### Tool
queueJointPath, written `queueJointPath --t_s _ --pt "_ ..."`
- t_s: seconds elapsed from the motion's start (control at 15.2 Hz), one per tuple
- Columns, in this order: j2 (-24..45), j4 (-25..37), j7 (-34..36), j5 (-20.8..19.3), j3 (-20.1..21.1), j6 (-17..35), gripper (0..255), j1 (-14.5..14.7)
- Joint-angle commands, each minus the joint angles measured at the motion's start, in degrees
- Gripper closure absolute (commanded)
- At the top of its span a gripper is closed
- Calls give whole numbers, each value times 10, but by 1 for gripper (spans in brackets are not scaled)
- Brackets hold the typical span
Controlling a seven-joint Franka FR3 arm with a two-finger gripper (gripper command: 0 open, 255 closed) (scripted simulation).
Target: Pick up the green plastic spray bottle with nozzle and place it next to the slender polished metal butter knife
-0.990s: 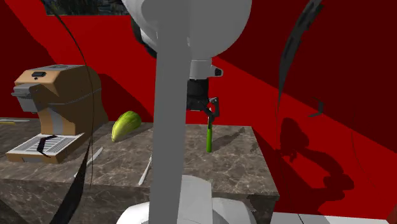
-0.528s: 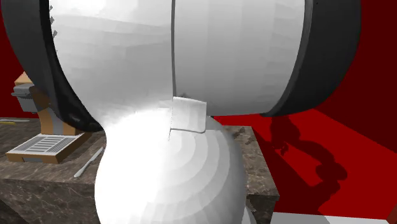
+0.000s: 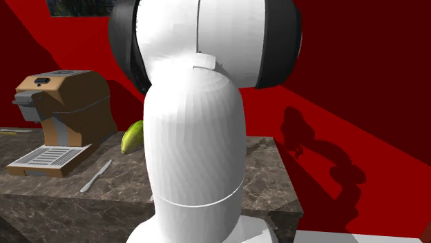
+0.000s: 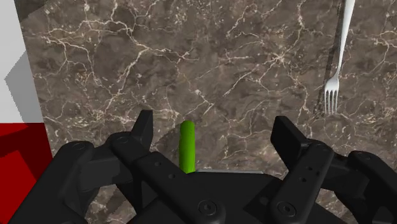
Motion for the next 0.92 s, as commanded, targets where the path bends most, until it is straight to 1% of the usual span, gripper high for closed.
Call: queueJointPath --t_s 0.0,0.33,0.66,0.86 --pt "42 38 -1 4 -2 6 0 -1" --pt "158 164 -11 17 -8 -2 0 -9" --pt "278 314 -17 30 -10 -30 0 -23" --pt "277 290 -18 30 -9 -7 0 -22"
